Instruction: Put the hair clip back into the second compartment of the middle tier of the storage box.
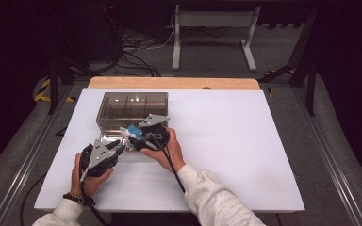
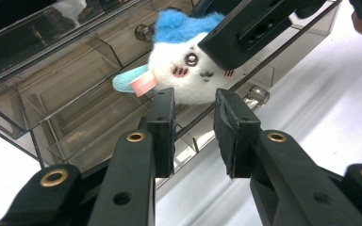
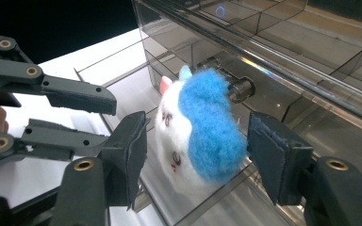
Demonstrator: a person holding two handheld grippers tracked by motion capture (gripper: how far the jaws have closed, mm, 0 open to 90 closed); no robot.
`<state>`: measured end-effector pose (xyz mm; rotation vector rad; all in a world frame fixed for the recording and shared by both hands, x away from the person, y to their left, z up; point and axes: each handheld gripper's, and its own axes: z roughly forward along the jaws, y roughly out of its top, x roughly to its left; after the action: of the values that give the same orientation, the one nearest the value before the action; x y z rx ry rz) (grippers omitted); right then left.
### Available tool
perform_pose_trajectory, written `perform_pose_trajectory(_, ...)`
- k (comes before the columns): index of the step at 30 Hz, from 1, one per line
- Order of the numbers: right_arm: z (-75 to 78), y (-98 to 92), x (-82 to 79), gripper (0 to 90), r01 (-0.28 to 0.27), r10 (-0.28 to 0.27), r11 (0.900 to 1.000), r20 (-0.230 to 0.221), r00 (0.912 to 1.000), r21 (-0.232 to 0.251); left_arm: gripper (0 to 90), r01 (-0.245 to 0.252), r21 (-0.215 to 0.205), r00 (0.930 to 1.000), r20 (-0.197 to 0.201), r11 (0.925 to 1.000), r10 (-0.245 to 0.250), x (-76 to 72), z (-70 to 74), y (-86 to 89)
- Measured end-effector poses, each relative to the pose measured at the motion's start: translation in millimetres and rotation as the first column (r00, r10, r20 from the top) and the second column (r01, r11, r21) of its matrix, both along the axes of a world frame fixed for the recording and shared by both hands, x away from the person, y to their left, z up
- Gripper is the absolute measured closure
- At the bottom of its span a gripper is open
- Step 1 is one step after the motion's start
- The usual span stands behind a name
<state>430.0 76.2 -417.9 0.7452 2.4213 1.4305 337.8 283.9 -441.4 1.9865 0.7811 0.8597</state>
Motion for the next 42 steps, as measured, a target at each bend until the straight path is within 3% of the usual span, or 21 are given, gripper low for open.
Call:
perform_pose_trajectory(4, 4.1, -4.2, -2.7, 42.5, 0.001, -0.001, 1.000, 0.021, 0.9998, 0.009, 70.6, 0.007, -0.009, 0.9999, 0.007, 0.9999, -0.007, -3.0, 2.0, 1.3)
perform_pose_trajectory(10, 8.2, -10.9, -5.1, 64.8, 0.004, -0.007, 0.999, 0.064, 0.9979, 0.037, 78.0, 0.050, 0.008, 0.9985, 0.022, 0.9987, -0.050, -10.0, 6.2, 1.2)
perform_pose_trajectory(13, 9.5, -12.6, -6.2, 74.9, 0.008, -0.011, 0.999, 0.085, 0.9963, 0.042, 82.7, 0.095, 0.020, 0.9952, -0.026, 0.9953, -0.094, -11.2, 3.3, -3.0)
perform_pose_trajectory(16, 9.2, -12.2, -5.8, 83.1, 0.025, -0.029, 0.999, 0.110, 0.9936, 0.031, 83.2, 0.101, 0.087, 0.9925, -0.079, 0.9911, -0.094, -6.5, -5.5, -10.3)
perform_pose_trajectory(19, 7.6, -9.7, -5.2, 85.7, 0.036, -0.037, 0.999, 0.129, 0.9910, 0.006, 84.3, 0.100, 0.112, 0.9886, -0.123, 0.9886, -0.086, -1.2, -13.7, -13.7)
perform_pose_trajectory(22, 5.8, -7.4, -3.9, 86.3, 0.043, -0.041, 0.999, 0.144, 0.9887, -0.009, 82.1, 0.070, 0.116, 0.9904, -0.127, 0.9907, -0.055, -0.1, -16.3, -13.2)
perform_pose_trajectory(27, 3.1, -4.5, -0.8, 86.2, 0.049, -0.042, 0.998, 0.159, 0.9864, -0.038, 81.4, 0.026, 0.068, 0.9942, -0.106, 0.9973, -0.019, 2.6, -15.9, -7.6)
perform_pose_trajectory(32, -0.8, -1.6, 3.4, 85.2, 0.052, -0.041, 0.996, 0.158, 0.9866, -0.072, 80.9, 0.015, 0.092, 0.9957, -0.092, 0.9957, -0.007, 6.0, -16.7, -9.1)
perform_pose_trajectory(33, -1.5, -0.5, 3.5, 85.3, 0.058, -0.043, 0.995, 0.166, 0.9852, -0.083, 80.4, 0.012, 0.075, 0.9953, -0.097, 0.9971, -0.005, 6.2, -17.1, -9.9)
perform_pose_trajectory(36, -3.5, 1.5, 4.3, 84.9, 0.057, -0.040, 0.993, 0.166, 0.9852, -0.099, 79.8, 0.010, 0.083, 0.9962, -0.087, 0.9965, -0.003, 7.5, -15.9, -9.6)
perform_pose_trajectory(42, -0.3, -1.5, 3.1, 83.8, 0.066, -0.051, 0.995, 0.173, 0.9836, -0.081, 79.6, -0.001, 0.073, 0.9972, -0.075, 0.9974, 0.007, 7.3, -15.1, -9.9)
